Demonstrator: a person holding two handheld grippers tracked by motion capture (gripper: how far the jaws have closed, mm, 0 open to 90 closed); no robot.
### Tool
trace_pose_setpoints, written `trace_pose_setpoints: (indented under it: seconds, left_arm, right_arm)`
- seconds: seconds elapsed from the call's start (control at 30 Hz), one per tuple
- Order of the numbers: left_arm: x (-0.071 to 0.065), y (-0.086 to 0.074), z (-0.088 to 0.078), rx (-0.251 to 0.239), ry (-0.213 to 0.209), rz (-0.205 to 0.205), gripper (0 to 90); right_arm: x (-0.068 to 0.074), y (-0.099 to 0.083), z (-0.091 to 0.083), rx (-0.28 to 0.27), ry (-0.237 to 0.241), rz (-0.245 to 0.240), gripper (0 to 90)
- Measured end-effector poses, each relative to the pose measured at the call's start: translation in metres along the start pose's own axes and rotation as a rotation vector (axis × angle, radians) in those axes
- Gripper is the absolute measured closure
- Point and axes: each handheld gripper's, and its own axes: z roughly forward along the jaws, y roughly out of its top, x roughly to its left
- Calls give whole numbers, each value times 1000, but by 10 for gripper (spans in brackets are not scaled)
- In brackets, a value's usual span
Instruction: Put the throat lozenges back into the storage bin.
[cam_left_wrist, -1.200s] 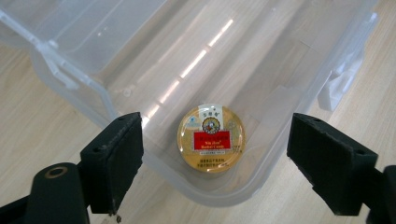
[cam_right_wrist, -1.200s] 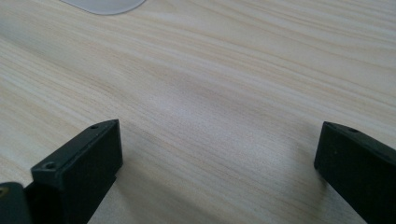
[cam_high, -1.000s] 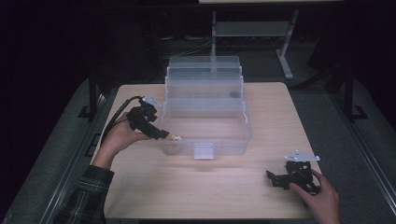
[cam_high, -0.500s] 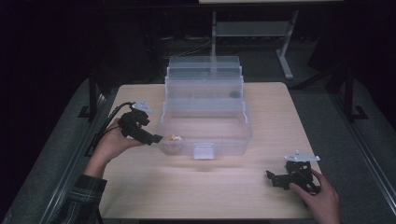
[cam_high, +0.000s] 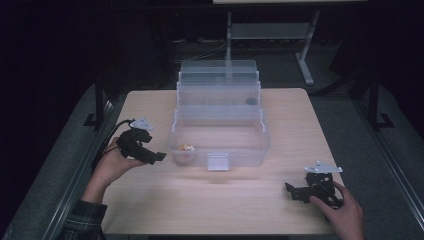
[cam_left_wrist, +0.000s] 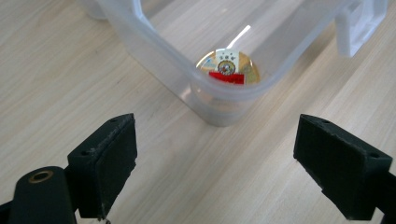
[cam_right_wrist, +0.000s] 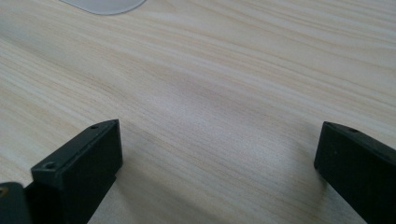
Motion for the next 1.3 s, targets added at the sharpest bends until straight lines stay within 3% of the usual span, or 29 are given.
trace_pose_setpoints:
  seconds: [0.4, 1.1, 1.3]
  left_arm:
    - [-2, -33, 0, -37, 18, -36, 126]
    - [-14, -80, 4, -131, 75, -38, 128]
    - [-17, -95, 9, -147, 86, -58, 130]
  right_arm:
    - [0, 0, 0, 0, -1, 0, 5]
    - [0, 0, 0, 0, -1, 0, 5]
    - [0, 0, 0, 0, -1, 1, 5]
